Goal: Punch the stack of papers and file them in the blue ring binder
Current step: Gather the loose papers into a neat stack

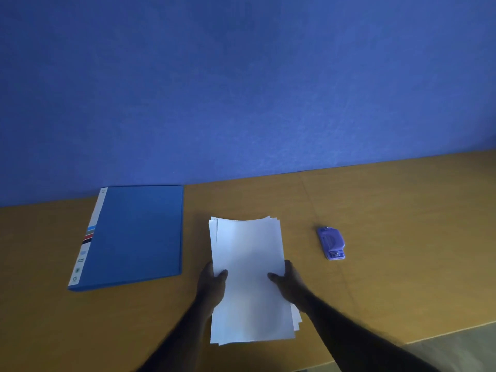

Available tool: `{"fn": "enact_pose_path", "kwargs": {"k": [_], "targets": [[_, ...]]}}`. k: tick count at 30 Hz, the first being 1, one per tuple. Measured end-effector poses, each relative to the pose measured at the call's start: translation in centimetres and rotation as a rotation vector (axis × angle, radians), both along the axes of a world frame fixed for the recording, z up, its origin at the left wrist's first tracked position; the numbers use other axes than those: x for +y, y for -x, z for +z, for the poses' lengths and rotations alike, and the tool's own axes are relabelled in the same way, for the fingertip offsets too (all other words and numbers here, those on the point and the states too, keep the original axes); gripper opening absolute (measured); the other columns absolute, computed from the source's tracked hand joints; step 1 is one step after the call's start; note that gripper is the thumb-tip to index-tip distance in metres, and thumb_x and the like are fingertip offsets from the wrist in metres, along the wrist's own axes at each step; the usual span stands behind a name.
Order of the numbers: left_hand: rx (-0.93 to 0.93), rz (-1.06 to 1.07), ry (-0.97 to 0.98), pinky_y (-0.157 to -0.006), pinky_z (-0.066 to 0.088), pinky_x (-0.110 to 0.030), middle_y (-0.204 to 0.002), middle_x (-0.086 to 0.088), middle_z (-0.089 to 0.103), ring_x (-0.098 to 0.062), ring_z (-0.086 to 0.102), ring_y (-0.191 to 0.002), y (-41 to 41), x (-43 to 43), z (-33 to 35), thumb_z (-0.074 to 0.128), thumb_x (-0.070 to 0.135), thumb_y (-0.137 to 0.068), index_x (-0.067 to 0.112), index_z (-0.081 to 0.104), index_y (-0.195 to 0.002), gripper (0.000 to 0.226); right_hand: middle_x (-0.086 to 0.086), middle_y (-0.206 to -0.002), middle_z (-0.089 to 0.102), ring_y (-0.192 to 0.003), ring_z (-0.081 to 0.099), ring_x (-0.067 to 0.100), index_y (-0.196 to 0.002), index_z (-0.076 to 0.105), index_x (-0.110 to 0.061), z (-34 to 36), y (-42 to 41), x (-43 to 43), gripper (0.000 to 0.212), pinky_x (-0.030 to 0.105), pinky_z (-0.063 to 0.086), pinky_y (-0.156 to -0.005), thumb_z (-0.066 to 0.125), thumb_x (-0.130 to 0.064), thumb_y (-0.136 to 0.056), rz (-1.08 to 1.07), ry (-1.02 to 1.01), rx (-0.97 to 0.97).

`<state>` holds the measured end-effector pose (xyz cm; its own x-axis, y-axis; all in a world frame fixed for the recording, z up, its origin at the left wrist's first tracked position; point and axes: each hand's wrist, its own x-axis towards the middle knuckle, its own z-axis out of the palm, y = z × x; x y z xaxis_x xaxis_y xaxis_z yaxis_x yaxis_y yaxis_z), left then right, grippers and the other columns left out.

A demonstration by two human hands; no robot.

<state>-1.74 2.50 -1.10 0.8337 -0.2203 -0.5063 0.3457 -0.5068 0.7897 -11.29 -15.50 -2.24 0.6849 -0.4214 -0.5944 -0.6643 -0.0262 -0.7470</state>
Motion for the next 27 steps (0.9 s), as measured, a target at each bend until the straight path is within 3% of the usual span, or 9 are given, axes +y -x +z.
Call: {"fn": "enact_pose_path", "kwargs": {"k": [5, 7, 9, 12, 15, 17, 21, 25, 27], "targets": [[-0.099, -0.110, 0.032, -0.093, 0.035, -0.026, -0.126, 0.007, 0.046, -0.013, 0.046, -0.120, 0.1, -0.2, 1.7, 0.049, 0.014, -0.097, 0.005, 0.041, -0.139, 0.043, -0.001, -0.108, 0.052, -0.104, 0.053, 0.020, -0.117, 0.050, -0.017, -1.0, 0.0, -1.1, 0.053, 0.037, 0.051, -0.080, 0.072, -0.048, -0.079, -0.040, 0.310, 0.042], [-0.130, -0.162, 0.075, -0.101, 0.033, -0.028, -0.141, 0.008, 0.040, -0.014, 0.040, -0.131, -0.1, 0.0, 2.3, 0.050, 0.022, -0.097, 0.009, 0.035, -0.144, 0.051, 0.008, -0.097, 0.063, -0.091, 0.058, 0.018, -0.105, 0.058, -0.011, -1.2, -0.2, -1.9, 0.058, 0.036, 0.053, -0.075, 0.075, -0.057, -0.072, -0.171, 0.185, -0.023], [-0.159, -0.228, 0.115, -0.109, 0.030, -0.031, -0.152, 0.006, 0.033, -0.016, 0.033, -0.140, -0.6, 0.2, 3.1, 0.051, 0.033, -0.094, 0.017, 0.030, -0.147, 0.060, 0.011, -0.084, 0.067, -0.078, 0.061, 0.021, -0.093, 0.066, -0.009, 0.3, -0.4, -2.2, 0.037, 0.029, 0.048, -0.063, 0.075, -0.042, -0.081, -0.288, -0.004, -0.162], [-0.244, -0.317, 0.167, -0.109, 0.026, -0.024, -0.143, 0.018, 0.026, -0.005, 0.026, -0.137, -1.1, 0.1, 4.8, 0.050, 0.024, -0.097, 0.017, 0.026, -0.149, 0.058, 0.005, -0.099, 0.076, -0.090, 0.072, 0.022, -0.106, 0.070, -0.011, 2.1, -0.8, -2.6, 0.030, 0.026, 0.053, -0.067, 0.070, -0.034, -0.087, -0.325, -0.241, -0.329], [-0.325, -0.334, 0.219, -0.104, 0.026, -0.016, -0.138, 0.024, 0.029, 0.009, 0.029, -0.128, -1.7, -0.5, 6.7, 0.049, 0.016, -0.098, 0.021, 0.031, -0.145, 0.051, 0.010, -0.111, 0.073, -0.101, 0.070, 0.026, -0.116, 0.067, -0.012, 3.3, -1.3, -2.9, 0.030, 0.039, 0.055, -0.083, 0.063, -0.030, -0.092, -0.279, -0.400, -0.412], [-0.382, -0.323, 0.247, -0.094, 0.031, -0.005, -0.128, 0.033, 0.040, 0.024, 0.039, -0.114, -2.3, -0.7, 7.6, 0.050, 0.013, -0.097, 0.034, 0.040, -0.131, 0.041, 0.013, -0.116, 0.071, -0.104, 0.068, 0.028, -0.120, 0.064, -0.008, 4.4, -1.7, -3.2, 0.027, 0.041, 0.055, -0.086, 0.058, -0.017, -0.096, -0.259, -0.382, -0.497], [-0.448, -0.211, 0.274, -0.087, 0.039, -0.010, -0.115, 0.028, 0.053, 0.012, 0.053, -0.103, -2.9, -1.7, 8.5, 0.052, 0.010, -0.095, 0.029, 0.048, -0.124, 0.034, 0.006, -0.102, 0.073, -0.088, 0.071, 0.015, -0.111, 0.064, -0.005, 7.4, -2.3, -3.8, 0.020, 0.026, 0.055, -0.074, 0.054, 0.000, -0.094, -0.352, -0.213, -0.585], [-0.517, -0.080, 0.314, -0.084, 0.043, -0.011, -0.109, 0.025, 0.059, 0.011, 0.056, -0.101, -2.5, -3.4, 8.6, 0.056, 0.009, -0.092, 0.029, 0.050, -0.119, 0.034, 0.007, -0.103, 0.074, -0.097, 0.070, 0.022, -0.110, 0.063, -0.008, 8.8, -2.4, -4.7, 0.020, 0.035, 0.057, -0.083, 0.058, -0.001, -0.092, -0.398, -0.091, -0.649], [-0.529, -0.048, 0.343, -0.082, 0.044, -0.010, -0.109, 0.022, 0.060, 0.007, 0.058, -0.101, -2.3, -3.8, 8.7, 0.058, 0.010, -0.091, 0.028, 0.050, -0.118, 0.034, 0.006, -0.104, 0.073, -0.097, 0.070, 0.021, -0.113, 0.062, -0.010, 9.1, -2.2, -4.7, 0.024, 0.030, 0.057, -0.079, 0.058, 0.001, -0.092, -0.382, -0.045, -0.694]]}}
